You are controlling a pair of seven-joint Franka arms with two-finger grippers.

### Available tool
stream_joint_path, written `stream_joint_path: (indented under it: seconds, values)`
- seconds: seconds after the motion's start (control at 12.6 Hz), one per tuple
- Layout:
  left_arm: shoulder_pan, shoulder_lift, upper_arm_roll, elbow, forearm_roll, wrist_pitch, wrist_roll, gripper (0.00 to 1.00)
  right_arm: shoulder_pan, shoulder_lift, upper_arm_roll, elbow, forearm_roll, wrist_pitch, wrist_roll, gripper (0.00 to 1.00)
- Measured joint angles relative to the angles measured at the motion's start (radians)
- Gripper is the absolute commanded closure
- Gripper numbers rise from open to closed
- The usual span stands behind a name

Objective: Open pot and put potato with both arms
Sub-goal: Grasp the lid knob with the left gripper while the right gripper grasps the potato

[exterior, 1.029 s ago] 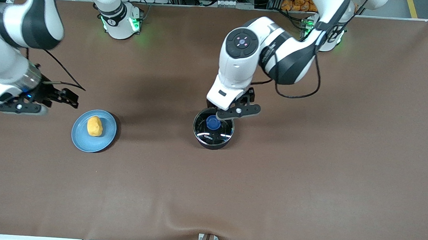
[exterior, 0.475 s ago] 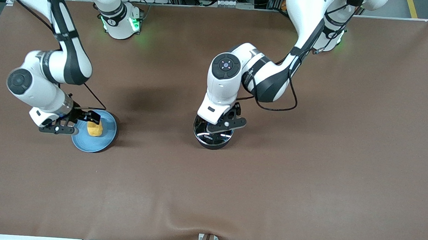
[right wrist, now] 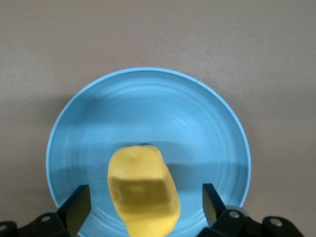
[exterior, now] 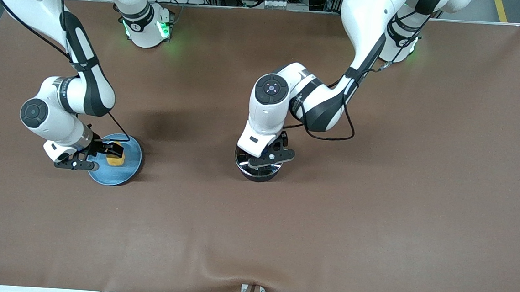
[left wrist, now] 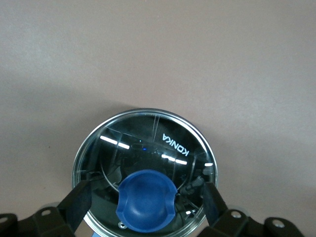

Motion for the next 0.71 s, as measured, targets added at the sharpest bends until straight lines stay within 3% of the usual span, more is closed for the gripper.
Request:
stream_joint_path:
  seconds: [0.55, 0.71]
  values:
    - [-0.027, 0.029, 0.004, 0.0, 0.001, 0.0, 0.005, 0.0, 0.0, 0.053, 0.002, 0.0, 0.0, 0.012, -0.019, 0.03]
    - [-0.027, 0.029, 0.005, 0.0, 0.002, 0.0, 0.025, 0.0, 0.0, 0.061, 0.002, -0.002, 0.0, 0.025, -0.019, 0.53]
